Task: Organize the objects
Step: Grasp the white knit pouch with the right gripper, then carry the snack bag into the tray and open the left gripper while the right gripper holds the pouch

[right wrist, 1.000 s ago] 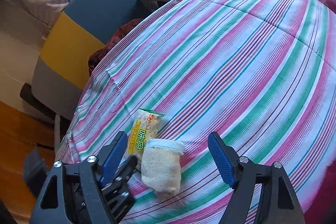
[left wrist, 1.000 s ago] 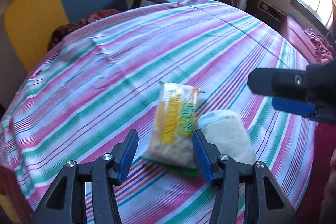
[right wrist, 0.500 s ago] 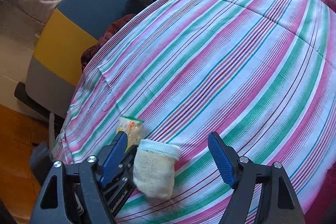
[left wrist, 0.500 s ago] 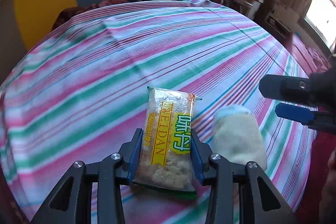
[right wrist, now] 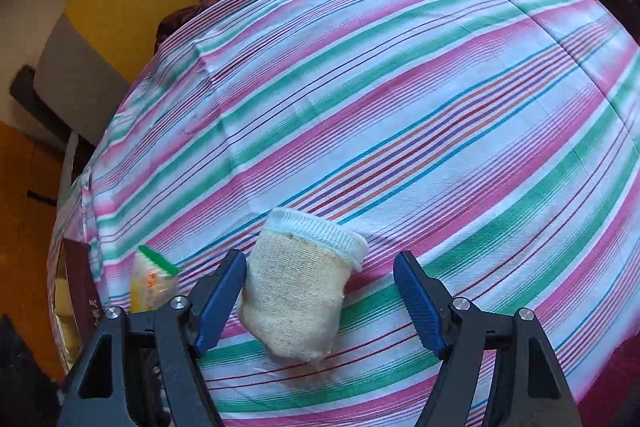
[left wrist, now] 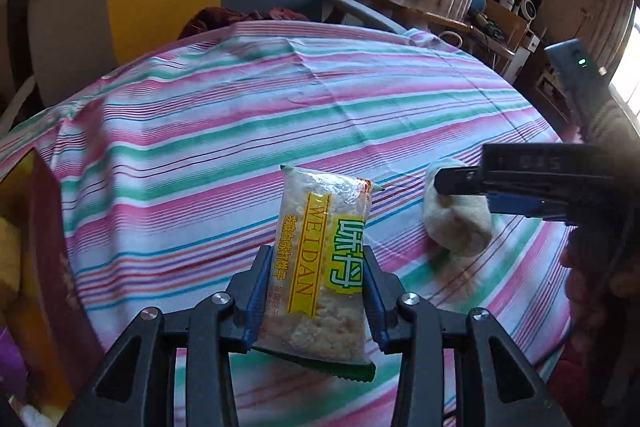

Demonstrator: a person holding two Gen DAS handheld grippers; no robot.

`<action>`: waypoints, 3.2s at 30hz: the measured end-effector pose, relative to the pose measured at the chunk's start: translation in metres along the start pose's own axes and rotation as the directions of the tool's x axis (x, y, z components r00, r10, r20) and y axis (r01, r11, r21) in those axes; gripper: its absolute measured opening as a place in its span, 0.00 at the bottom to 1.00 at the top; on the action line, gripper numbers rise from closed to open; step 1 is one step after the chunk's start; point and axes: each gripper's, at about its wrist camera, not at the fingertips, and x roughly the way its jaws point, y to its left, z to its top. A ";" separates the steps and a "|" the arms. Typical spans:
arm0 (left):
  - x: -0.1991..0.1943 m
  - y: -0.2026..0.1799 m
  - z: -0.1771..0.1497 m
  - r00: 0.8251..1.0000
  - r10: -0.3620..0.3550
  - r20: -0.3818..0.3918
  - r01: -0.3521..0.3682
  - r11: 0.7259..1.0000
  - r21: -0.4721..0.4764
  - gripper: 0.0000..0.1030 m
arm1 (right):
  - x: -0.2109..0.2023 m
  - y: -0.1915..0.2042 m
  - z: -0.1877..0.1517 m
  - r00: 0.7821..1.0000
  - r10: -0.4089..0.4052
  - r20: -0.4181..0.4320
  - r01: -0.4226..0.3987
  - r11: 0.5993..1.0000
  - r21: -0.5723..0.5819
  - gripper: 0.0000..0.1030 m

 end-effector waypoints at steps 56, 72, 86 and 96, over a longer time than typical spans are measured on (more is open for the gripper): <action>-0.121 0.227 -0.090 0.987 0.120 0.108 -0.030 0.793 -0.609 0.40 | 0.013 0.066 -0.028 0.982 -0.151 0.110 0.183 0.894 -0.409 0.46; -0.089 0.231 -0.086 0.968 0.252 -0.016 -0.219 0.807 -0.548 0.45 | 0.015 0.068 -0.026 0.982 -0.152 0.108 0.184 0.890 -0.417 0.46; -0.163 0.198 -0.094 0.909 0.392 0.144 -0.285 0.833 -0.474 0.45 | 0.012 0.070 -0.029 0.979 -0.161 0.124 0.199 0.880 -0.432 0.45; -0.192 0.184 -0.114 0.893 0.414 0.174 -0.301 0.839 -0.454 0.45 | 0.005 0.070 -0.031 0.985 -0.121 0.126 0.163 0.895 -0.416 0.44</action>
